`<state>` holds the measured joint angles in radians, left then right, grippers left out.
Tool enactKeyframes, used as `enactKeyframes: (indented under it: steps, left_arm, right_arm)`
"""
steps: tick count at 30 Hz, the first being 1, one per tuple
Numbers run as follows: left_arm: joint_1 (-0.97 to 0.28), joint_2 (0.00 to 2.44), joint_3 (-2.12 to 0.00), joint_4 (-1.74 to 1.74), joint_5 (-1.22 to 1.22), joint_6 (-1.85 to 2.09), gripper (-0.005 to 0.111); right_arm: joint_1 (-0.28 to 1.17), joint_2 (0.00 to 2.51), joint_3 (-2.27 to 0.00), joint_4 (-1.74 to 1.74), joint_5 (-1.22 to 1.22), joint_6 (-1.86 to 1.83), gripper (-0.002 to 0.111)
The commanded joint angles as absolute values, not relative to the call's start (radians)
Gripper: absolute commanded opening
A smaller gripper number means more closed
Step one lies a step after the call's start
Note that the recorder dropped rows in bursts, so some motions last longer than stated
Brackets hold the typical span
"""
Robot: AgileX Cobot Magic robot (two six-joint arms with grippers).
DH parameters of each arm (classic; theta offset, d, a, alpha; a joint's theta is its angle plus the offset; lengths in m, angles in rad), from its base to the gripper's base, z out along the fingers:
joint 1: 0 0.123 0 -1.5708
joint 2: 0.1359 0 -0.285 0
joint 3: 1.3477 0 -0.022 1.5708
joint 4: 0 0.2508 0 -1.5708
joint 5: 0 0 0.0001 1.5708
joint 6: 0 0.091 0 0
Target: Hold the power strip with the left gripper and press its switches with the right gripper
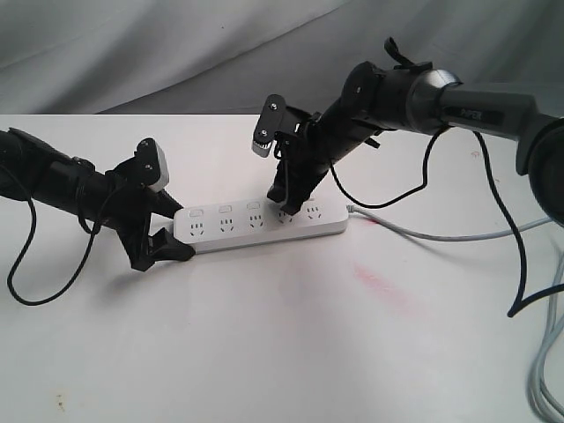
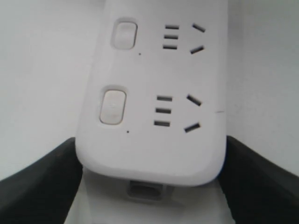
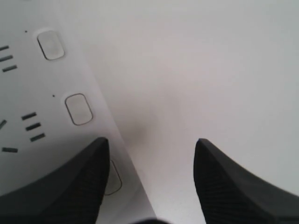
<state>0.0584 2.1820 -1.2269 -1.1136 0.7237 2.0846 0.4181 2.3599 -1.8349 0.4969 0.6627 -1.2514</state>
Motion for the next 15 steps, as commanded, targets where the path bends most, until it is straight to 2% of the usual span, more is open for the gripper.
enactKeyframes:
  steps: [1, 15]
  left_arm:
    - [0.058, 2.190, -1.228, -1.093, 0.712, 2.094, 0.058]
    - [0.058, 2.190, -1.228, -1.093, 0.712, 2.094, 0.058]
  right_arm:
    - [0.397, 2.368, -1.833, 0.488, 0.670, -1.251, 0.051]
    - [0.399, 2.380, -1.833, 0.488, 0.682, -1.251, 0.051]
